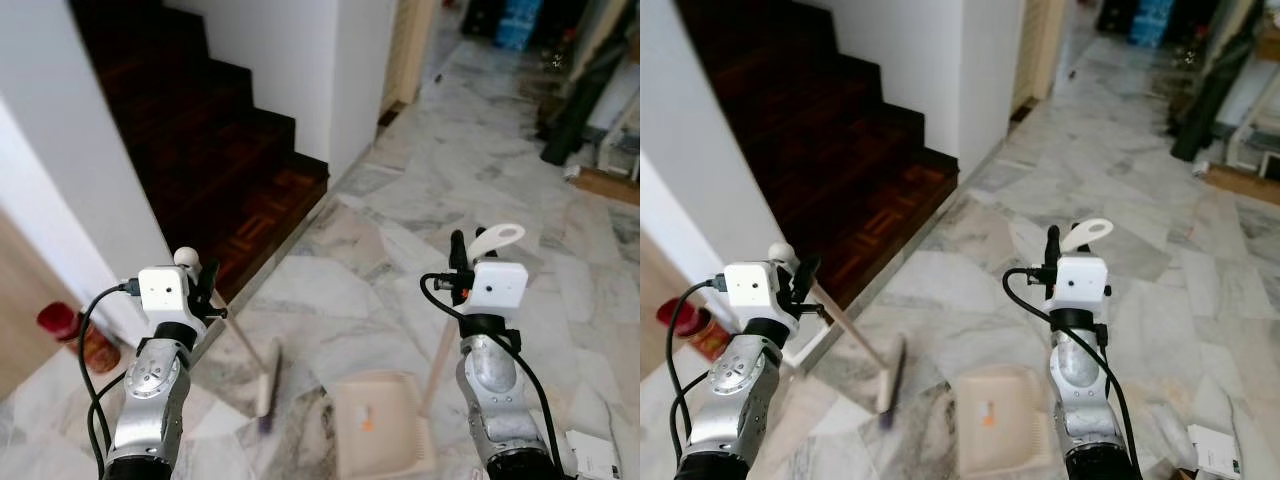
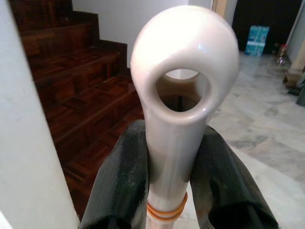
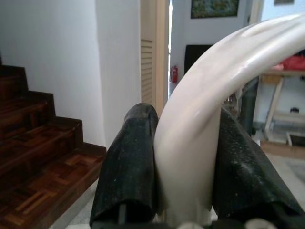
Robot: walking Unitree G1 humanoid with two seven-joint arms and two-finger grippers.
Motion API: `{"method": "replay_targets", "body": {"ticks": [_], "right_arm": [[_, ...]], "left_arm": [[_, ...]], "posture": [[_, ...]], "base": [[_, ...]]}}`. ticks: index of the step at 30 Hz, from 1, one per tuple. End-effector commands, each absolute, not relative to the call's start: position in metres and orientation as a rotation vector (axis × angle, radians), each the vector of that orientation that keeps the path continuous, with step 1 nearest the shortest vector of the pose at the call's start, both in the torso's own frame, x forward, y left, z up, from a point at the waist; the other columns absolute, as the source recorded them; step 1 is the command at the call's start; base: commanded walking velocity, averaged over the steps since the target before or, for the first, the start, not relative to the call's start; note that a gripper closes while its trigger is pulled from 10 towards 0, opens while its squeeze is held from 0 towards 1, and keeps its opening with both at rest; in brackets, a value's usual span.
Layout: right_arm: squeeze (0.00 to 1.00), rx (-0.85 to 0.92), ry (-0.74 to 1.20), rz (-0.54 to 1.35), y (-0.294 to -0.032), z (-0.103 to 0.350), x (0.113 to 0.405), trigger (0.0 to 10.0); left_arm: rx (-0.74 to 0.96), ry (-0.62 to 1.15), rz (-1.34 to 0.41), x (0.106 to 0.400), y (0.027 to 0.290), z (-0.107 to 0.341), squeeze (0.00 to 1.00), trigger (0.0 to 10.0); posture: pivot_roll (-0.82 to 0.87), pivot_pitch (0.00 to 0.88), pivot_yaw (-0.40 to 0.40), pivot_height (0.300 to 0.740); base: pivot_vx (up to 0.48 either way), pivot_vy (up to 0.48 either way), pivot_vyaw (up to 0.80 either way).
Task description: Sweep floor
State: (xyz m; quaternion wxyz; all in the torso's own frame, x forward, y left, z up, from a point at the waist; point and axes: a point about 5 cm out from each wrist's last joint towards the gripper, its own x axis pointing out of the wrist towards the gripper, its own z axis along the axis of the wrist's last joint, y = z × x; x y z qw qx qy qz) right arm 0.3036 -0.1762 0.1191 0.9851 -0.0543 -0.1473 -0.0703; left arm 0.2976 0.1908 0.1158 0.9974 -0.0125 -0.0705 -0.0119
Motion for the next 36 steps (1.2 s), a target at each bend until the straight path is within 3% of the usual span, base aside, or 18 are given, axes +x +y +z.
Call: {"method": "replay_targets", "body": {"ticks": [1,36], "right_arm": [[0.0,-0.122,-0.33,-0.154,-0.1816,0.1263,0.3037,10.0],[0.0,-0.116,-0.319,-0.148,-0.18,0.1254,0.3046,10.0]], "left_arm": [[-0.032,-0.189,-0.045,0.2999,0.1848,0.1261,0.0,10.0],[-0.036,-0.189,-0.041,0.3008,0.1848,0.1259,0.0,10.0]], "posture": [[-0.05,0.017,0.024,0.74],[-0.05,0.04,0.02,0.74]], "base": [[0.33,0.0,0.0],[0.329,0.0,0.0]]}}
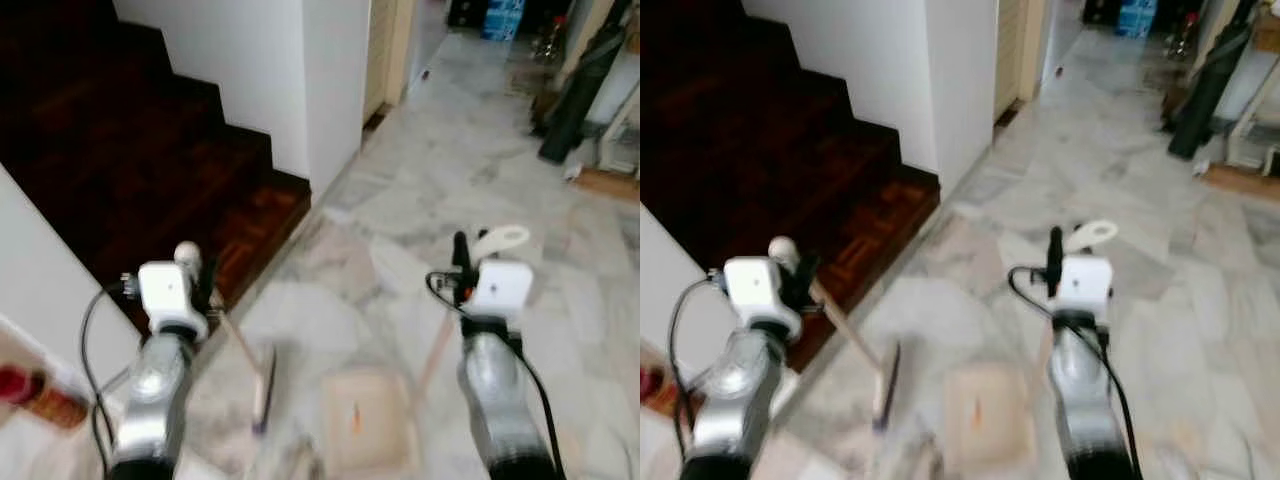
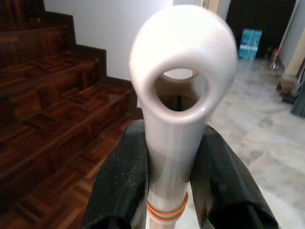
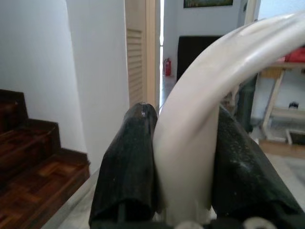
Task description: Sweep floor
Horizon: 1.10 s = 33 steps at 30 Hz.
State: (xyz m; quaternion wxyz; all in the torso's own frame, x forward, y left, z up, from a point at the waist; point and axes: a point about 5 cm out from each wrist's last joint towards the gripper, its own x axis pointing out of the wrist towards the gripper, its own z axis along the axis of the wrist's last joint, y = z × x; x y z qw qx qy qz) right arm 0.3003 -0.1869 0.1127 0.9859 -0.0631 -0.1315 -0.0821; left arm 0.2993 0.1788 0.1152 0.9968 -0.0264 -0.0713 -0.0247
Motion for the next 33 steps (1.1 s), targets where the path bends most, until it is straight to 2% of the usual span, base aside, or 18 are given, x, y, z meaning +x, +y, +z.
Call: {"method": "replay_targets", "body": {"ticks": [1,33], "right_arm": [[0.0,-0.116,-0.319,-0.148,-0.18,0.1254,0.3046,10.0],[0.0,-0.116,-0.318,-0.145,-0.1796,0.124,0.3034,10.0]], "left_arm": [[-0.036,-0.189,-0.041,0.3008,0.1848,0.1259,0.0,10.0],[-0.045,-0.189,-0.057,0.3013,0.1844,0.1246,0.0,10.0]], "posture": [[-0.05,0.04,0.02,0.74],[-0.05,0.003,0.027,0.74]], "base": [[0.33,0.0,0.0],[0.31,0.0,0.0]]}}
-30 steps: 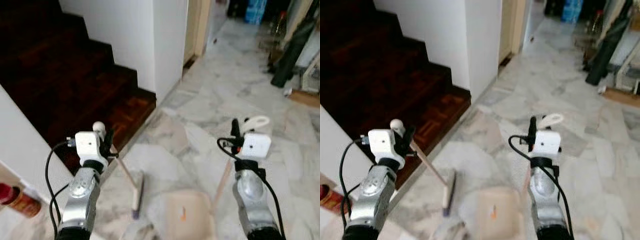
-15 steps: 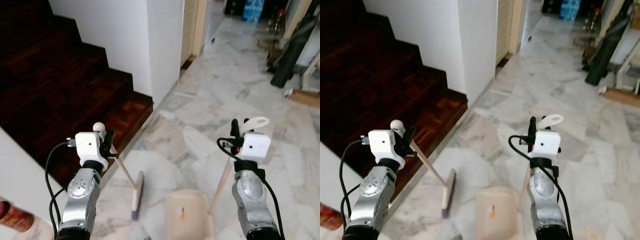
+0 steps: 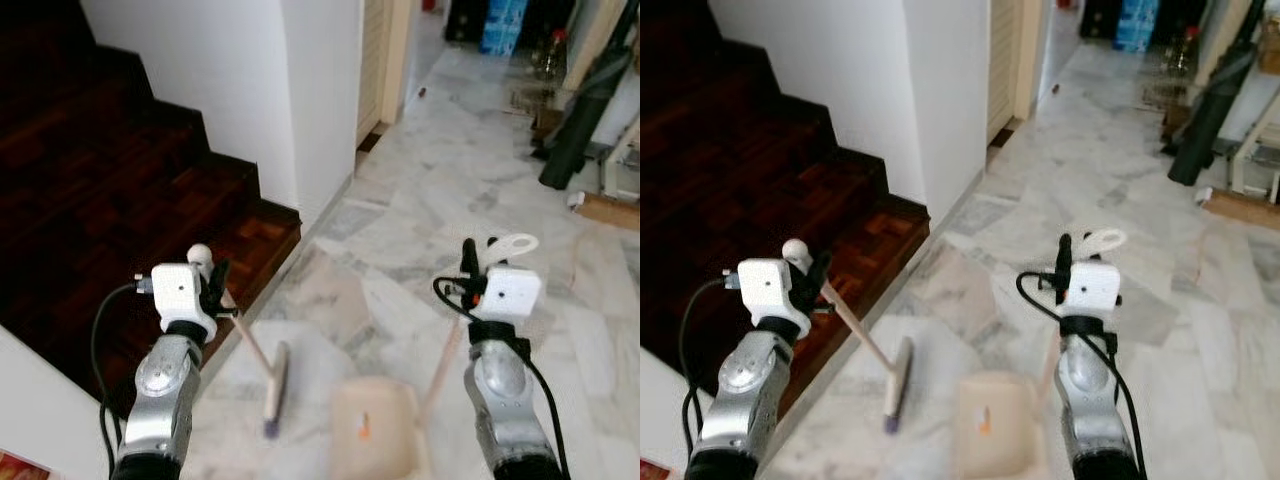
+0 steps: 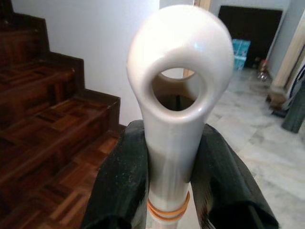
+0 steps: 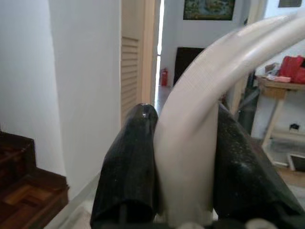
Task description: Sweep floor
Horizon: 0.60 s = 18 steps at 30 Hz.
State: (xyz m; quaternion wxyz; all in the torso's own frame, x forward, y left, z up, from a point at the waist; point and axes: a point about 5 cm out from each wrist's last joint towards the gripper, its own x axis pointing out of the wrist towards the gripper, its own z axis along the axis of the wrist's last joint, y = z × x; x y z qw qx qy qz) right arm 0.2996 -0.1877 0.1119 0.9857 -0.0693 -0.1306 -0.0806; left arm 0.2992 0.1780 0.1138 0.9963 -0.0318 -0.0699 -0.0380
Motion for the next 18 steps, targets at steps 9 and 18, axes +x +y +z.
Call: {"method": "replay_targets", "body": {"ticks": [9,18], "right_arm": [[0.0,-0.114,-0.316,-0.15,-0.1809,0.1237,0.3033,10.0],[0.0,-0.096,-0.295,-0.147,-0.1795,0.1224,0.3051,10.0]], "left_arm": [[-0.049,-0.188,-0.063,0.3005,0.183,0.1243,0.0,10.0],[-0.051,-0.18,-0.056,0.301,0.1836,0.1239,0.0,10.0]], "posture": [[-0.05,0.018,0.027,0.74],[-0.05,0.037,0.024,0.74]], "base": [[0.0,0.0,0.0],[0.0,0.0,-0.7]]}}
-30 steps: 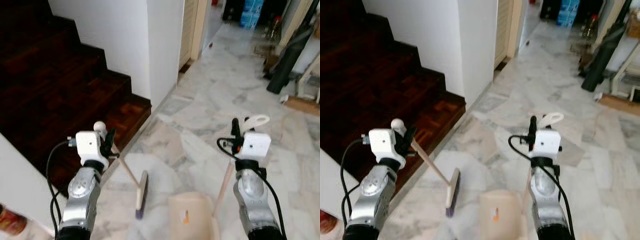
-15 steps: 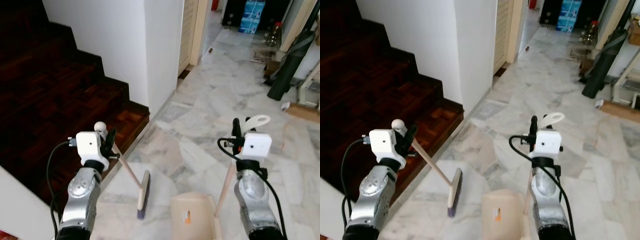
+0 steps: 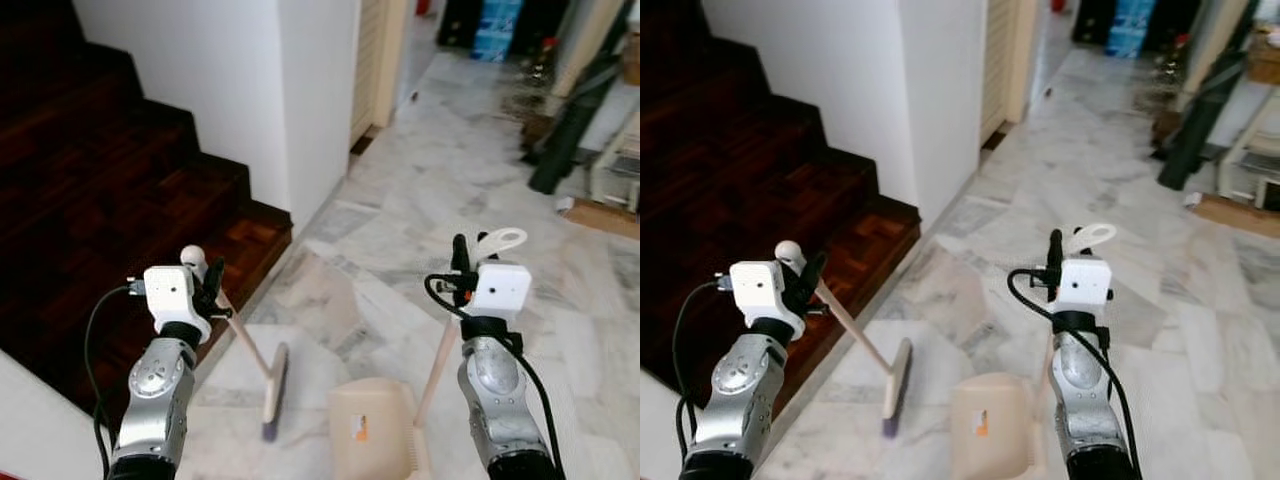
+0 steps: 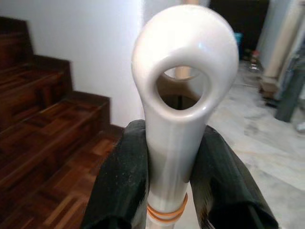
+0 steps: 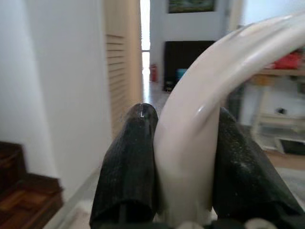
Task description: Sweep floor
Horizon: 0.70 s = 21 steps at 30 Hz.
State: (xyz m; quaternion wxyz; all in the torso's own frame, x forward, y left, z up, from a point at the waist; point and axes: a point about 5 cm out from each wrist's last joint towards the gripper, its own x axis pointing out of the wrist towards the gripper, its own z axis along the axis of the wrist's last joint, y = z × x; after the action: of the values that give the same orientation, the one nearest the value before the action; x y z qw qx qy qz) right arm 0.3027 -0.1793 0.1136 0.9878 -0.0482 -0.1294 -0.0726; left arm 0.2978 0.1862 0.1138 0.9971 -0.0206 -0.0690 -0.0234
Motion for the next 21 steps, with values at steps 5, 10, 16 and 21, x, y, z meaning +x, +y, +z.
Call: {"method": "replay_targets", "body": {"ticks": [5,10,16,21], "right_arm": [[0.0,-0.097,-0.294,-0.146,-0.1792,0.1228,0.3057,10.0],[0.0,-0.093,-0.29,-0.145,-0.1786,0.1223,0.3057,10.0],[0.0,-0.093,-0.289,-0.146,-0.1783,0.122,0.3059,10.0],[0.0,-0.092,-0.287,-0.147,-0.1787,0.1216,0.3058,10.0]], "left_arm": [[-0.06,-0.172,-0.057,0.3021,0.1831,0.1231,0.0,10.0],[-0.055,-0.173,-0.053,0.3023,0.1842,0.1234,0.0,10.0],[-0.056,-0.167,-0.051,0.3027,0.1846,0.1232,0.0,10.0],[-0.052,-0.168,-0.054,0.3029,0.1843,0.1235,0.0,10.0]], "posture": [[-0.05,0.035,0.026,0.74],[-0.05,0.036,0.027,0.74],[-0.05,0.036,0.028,0.74],[-0.05,0.036,0.028,0.74]], "base": [[0.0,0.07,-0.79],[0.0,0.361,-0.79],[0.0,0.205,-0.79],[0.0,0.192,-0.79]]}}
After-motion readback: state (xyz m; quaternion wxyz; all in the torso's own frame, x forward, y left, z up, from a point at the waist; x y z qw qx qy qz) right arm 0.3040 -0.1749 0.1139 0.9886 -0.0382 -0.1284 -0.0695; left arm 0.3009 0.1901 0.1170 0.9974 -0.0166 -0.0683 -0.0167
